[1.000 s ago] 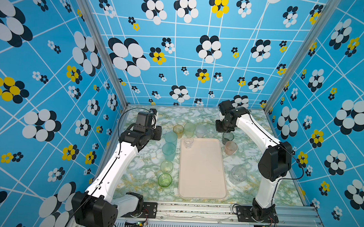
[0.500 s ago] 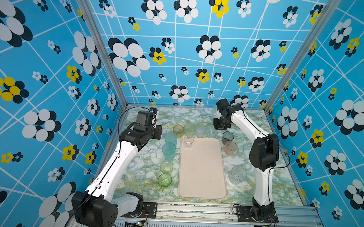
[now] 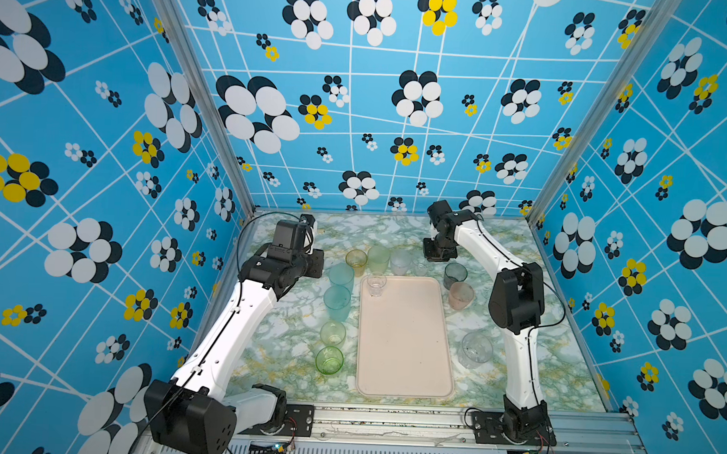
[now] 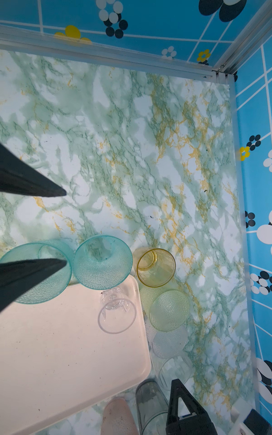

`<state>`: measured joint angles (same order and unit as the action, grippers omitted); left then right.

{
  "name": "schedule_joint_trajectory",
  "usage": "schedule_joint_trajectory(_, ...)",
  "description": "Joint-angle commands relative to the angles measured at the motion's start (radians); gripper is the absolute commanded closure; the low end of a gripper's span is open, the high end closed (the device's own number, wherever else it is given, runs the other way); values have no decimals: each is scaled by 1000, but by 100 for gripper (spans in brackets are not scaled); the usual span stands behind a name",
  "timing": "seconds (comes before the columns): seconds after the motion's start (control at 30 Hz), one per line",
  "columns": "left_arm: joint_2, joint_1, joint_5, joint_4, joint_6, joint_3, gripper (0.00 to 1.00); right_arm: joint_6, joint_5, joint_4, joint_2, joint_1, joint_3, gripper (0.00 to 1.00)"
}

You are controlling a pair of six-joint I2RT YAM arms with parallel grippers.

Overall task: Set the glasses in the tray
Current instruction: 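Grasp the second clear glass with the right gripper and lift it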

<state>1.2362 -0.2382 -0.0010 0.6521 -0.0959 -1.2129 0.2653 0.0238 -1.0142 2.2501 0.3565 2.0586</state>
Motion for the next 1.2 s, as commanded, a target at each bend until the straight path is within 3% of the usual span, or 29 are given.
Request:
schedule_joint_trajectory(0.0,6,-4,-18,16,5,-30,55,-15,19,-35,24,-6,34,79)
schedule_joint_trajectory(0.33,9,-4,-18,18,5,-32,55,-18,24,-38,47,-7,44,82)
schedule_joint_trajectory(0.67,14,-4,-14,16,2,-30,56,-18,66,-27,24,-7,10,92)
schedule_joint_trajectory(1.0,10,-4,-11,12,1,-22,56,-18,98,-2,-67,-7,-65,95)
schedule_joint_trajectory(1.17,3,-4,-12,9,-1,-11,56,-17,113,12,-183,-6,-126,95)
